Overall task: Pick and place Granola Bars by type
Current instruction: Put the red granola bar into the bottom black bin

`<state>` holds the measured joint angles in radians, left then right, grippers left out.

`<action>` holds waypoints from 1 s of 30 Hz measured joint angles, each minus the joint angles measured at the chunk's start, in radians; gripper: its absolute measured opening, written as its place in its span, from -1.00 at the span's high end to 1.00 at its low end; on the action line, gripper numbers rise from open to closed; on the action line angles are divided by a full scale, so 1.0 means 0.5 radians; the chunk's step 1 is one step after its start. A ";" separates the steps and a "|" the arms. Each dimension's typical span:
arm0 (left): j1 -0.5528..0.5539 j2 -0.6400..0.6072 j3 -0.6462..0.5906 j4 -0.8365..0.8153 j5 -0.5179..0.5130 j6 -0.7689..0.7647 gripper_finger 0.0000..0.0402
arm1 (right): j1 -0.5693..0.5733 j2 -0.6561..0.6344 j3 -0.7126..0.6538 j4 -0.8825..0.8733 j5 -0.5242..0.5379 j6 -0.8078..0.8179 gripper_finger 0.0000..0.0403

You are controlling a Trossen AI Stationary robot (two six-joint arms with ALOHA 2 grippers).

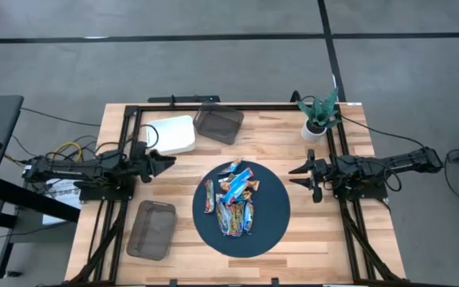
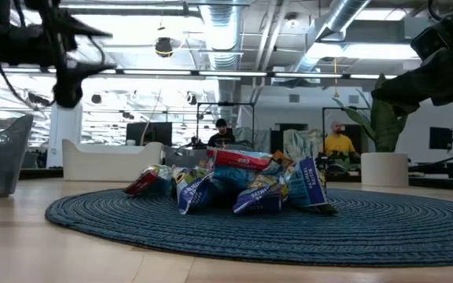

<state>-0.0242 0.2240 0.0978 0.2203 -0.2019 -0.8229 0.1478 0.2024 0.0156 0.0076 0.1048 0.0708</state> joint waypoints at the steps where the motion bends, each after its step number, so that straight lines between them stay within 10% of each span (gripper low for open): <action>1: 0.000 0.053 0.066 -0.059 -0.014 0.016 -0.08 | 0.001 0.000 0.000 0.000 0.000 0.000 0.39; 16: 0.060 1.873 1.545 -1.546 0.079 -0.134 0.02 | -0.004 0.001 -0.006 0.180 0.014 0.102 0.39; 23: 0.061 2.404 1.706 -1.530 0.499 -0.503 0.07 | -0.007 0.000 -0.003 0.871 0.271 1.324 0.39; 30: -0.029 2.713 1.704 -1.447 0.549 -0.676 0.08 | -0.012 -0.003 0.000 1.041 0.339 1.692 0.39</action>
<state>-0.0388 1.5805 0.9501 -0.5030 0.0727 -1.1611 0.1417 0.2009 0.0154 0.5282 0.2744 0.9167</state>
